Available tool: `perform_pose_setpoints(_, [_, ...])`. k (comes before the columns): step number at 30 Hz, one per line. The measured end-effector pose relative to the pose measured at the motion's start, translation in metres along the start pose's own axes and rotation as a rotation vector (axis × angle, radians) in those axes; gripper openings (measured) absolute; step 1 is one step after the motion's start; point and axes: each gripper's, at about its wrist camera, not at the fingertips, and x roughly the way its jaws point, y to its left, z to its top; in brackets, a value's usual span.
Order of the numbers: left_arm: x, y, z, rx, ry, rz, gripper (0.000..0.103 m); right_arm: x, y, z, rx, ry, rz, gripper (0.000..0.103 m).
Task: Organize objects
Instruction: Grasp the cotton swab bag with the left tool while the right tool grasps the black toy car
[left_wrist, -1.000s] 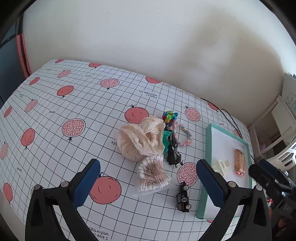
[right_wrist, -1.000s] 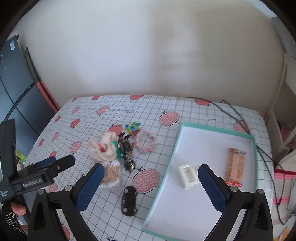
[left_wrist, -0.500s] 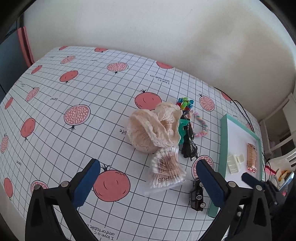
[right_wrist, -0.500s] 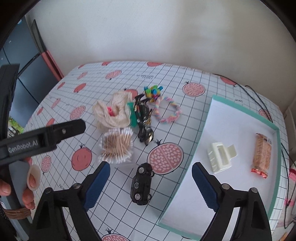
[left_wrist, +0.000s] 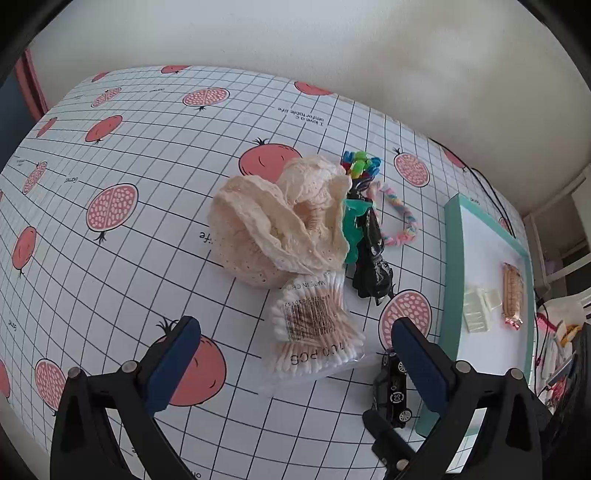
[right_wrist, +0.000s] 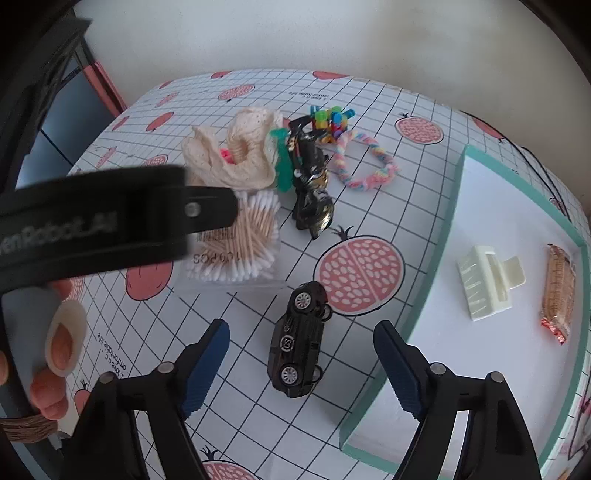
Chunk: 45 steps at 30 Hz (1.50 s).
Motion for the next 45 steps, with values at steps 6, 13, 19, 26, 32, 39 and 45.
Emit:
perform_pose_setpoints(6, [0.016, -0.007, 0.0, 0.015, 0.03, 0.003, 0.102, 0.012, 0.004, -0.002, -0.01, 0.03, -0.006, 0.075])
perform_pose_setpoints(13, [0.03, -0.009, -0.002, 0.019, 0.058, 0.016, 0.102, 0.02, 0.002, -0.005, -0.013, 0.057, -0.013, 0.064])
perform_pose_setpoints(19, [0.034, -0.012, -0.004, 0.029, 0.067, 0.026, 0.101, 0.022, 0.001, -0.005, -0.02, 0.067, -0.009, 0.053])
perform_pose_setpoints(26, [0.036, -0.015, -0.007, 0.041, 0.08, 0.035, 0.091, 0.019, -0.005, -0.004, -0.008, 0.063, 0.014, 0.038])
perform_pose_setpoints(32, [0.037, -0.015, -0.009, 0.044, 0.091, 0.037, 0.077, 0.019, -0.007, -0.002, -0.005, 0.061, 0.029, 0.035])
perform_pose_setpoints(39, [0.035, -0.017, -0.012, 0.051, 0.098, 0.033, 0.069, 0.018, -0.007, -0.001, 0.001, 0.061, 0.033, 0.034])
perform_pose_setpoints(45, [0.031, -0.016, -0.013, 0.044, 0.106, 0.01, 0.057, 0.016, -0.008, 0.0, 0.004, 0.062, 0.046, 0.032])
